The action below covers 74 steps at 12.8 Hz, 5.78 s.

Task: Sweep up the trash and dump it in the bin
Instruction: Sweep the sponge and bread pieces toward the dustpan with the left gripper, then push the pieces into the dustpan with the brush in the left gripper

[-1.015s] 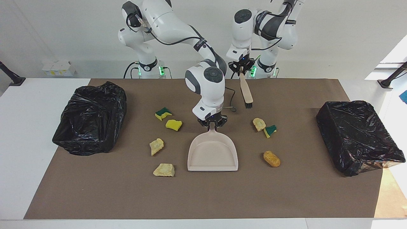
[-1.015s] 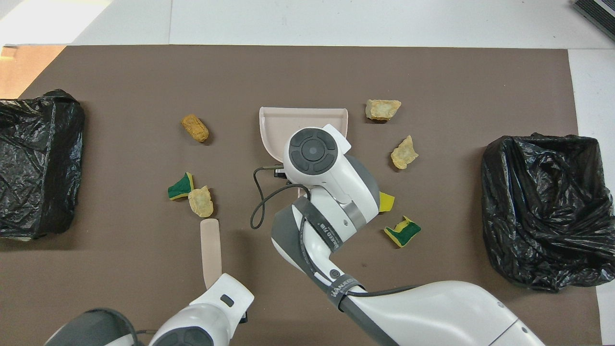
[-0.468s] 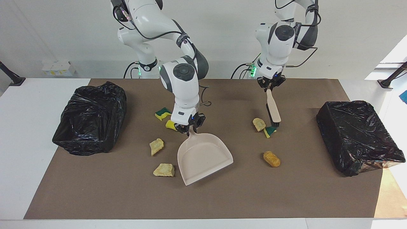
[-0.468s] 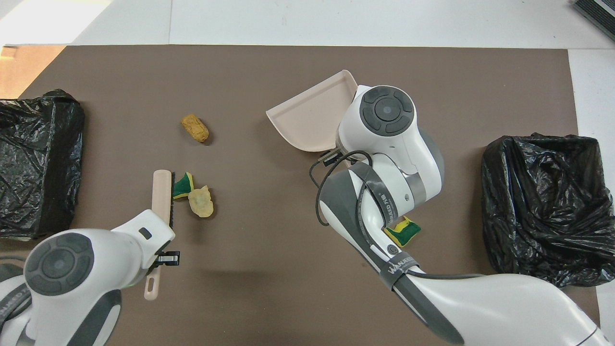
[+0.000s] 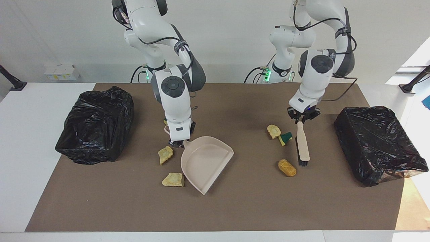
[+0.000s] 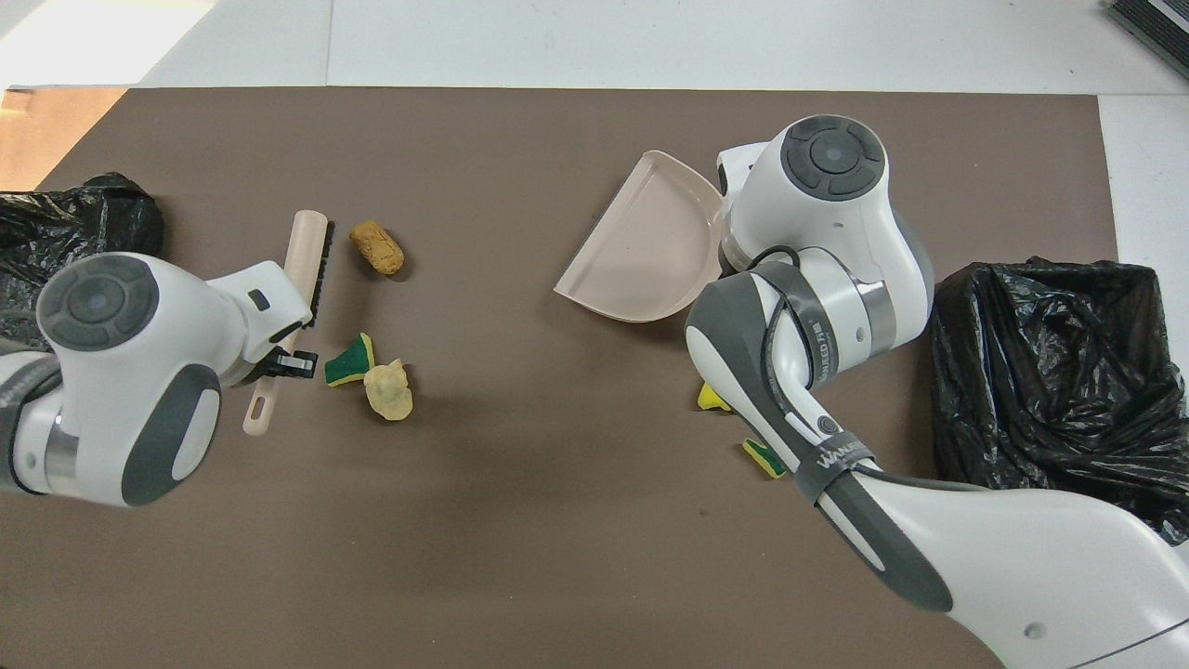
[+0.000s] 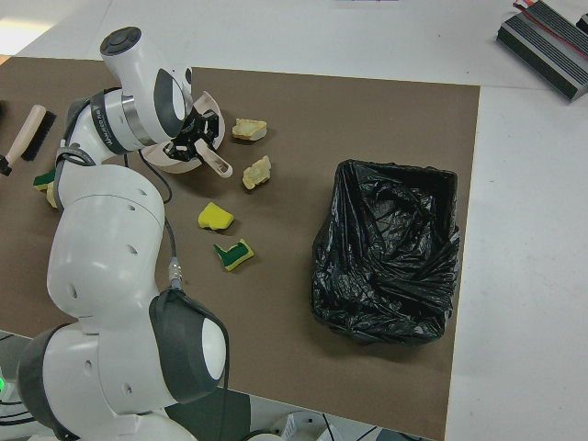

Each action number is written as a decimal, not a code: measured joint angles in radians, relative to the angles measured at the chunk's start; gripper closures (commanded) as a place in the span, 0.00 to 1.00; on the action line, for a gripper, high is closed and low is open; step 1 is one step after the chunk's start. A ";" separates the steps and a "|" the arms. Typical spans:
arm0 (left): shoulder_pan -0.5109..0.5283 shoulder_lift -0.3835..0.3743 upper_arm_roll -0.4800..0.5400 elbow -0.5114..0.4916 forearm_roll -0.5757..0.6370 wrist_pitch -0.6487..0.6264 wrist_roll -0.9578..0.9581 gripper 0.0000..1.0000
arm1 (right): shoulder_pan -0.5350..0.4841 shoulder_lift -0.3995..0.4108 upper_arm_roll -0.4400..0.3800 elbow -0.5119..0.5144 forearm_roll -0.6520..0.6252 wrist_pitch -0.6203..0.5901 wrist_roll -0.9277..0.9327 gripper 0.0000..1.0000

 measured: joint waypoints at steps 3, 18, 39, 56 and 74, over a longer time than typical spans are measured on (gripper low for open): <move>0.058 0.171 0.002 0.184 0.036 -0.002 0.201 1.00 | -0.001 0.055 0.002 0.038 -0.010 0.039 -0.307 1.00; -0.211 0.129 -0.026 0.168 0.210 -0.295 0.698 1.00 | 0.067 0.098 0.010 0.040 -0.131 0.132 -0.535 1.00; -0.280 -0.122 -0.026 -0.317 -0.168 0.092 -0.898 1.00 | 0.201 0.051 0.013 0.030 -0.349 -0.094 -0.353 1.00; -0.514 0.106 -0.032 -0.052 -0.389 0.257 -0.739 1.00 | 0.156 0.052 0.012 0.020 -0.313 -0.086 -0.346 1.00; -0.433 0.101 0.001 0.027 -0.367 0.070 -0.706 1.00 | -0.005 0.036 0.010 0.025 -0.034 0.035 -0.295 1.00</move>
